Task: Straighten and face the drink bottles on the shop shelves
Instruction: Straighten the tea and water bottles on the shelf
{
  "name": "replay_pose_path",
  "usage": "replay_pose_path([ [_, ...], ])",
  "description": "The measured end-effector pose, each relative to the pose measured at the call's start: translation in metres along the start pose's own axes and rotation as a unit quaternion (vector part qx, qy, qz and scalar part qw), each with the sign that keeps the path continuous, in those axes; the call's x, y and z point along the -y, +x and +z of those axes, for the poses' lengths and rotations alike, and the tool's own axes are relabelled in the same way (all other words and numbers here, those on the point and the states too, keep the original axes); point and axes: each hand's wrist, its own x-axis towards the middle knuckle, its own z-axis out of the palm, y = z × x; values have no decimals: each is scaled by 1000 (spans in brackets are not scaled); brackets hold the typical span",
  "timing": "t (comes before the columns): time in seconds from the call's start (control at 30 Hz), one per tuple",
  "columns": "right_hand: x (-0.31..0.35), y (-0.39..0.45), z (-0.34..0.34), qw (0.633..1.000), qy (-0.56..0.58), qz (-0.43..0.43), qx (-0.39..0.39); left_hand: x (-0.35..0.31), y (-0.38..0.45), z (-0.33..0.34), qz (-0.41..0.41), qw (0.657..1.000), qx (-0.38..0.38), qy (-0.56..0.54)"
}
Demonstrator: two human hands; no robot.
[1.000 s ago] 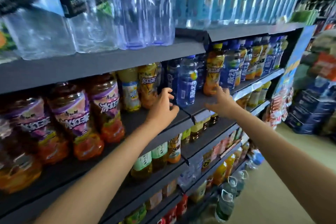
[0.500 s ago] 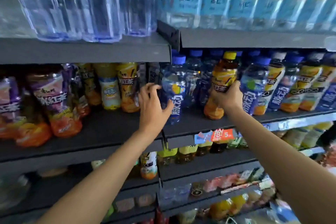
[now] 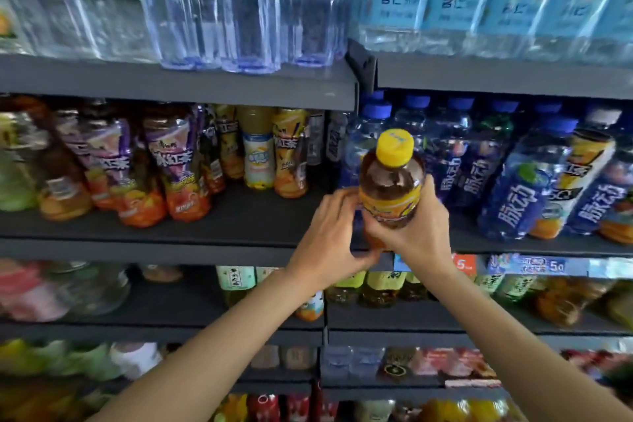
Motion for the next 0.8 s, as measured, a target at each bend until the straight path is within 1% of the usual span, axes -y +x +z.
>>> replay_pose_path([
  [0.07, 18, -4, 17, 999, 10, -38, 28, 7, -12, -10, -28, 999, -10, -15],
  [0.17, 45, -11, 49, 996, 44, -69, 46, 20, -23, -44, -79, 993, -49, -78],
  [0.2, 52, -12, 61, 995, 52, -74, 51, 27, -27, -57, -91, 991, -52, -85],
  [0.27, 66, -12, 84, 993, 57, -76, 72, 48, -36, -81, -105, 991, -43, -65],
  [0.37, 81, -11, 121, 992, 54, -58, 95, 78, -42, -111, -132, 991, -29, -6],
  [0.5, 92, -6, 152, 992, 74, 3, 100, 97, -38, -130, -178, 983, -6, 46],
  [0.6, 90, 5, 155, 991, 52, 28, 117, 104, -31, -127, -194, 981, 0, 8],
  [0.67, 86, 17, 151, 989, 26, 43, 143, 105, -25, -120, -201, 979, 0, -26],
  [0.73, 79, 28, 146, 983, -2, 57, 173, 105, -20, -114, -211, 977, -4, -36],
  [0.8, 72, 34, 141, 976, -25, 53, 209, 108, -17, -110, -224, 974, -4, -28],
])
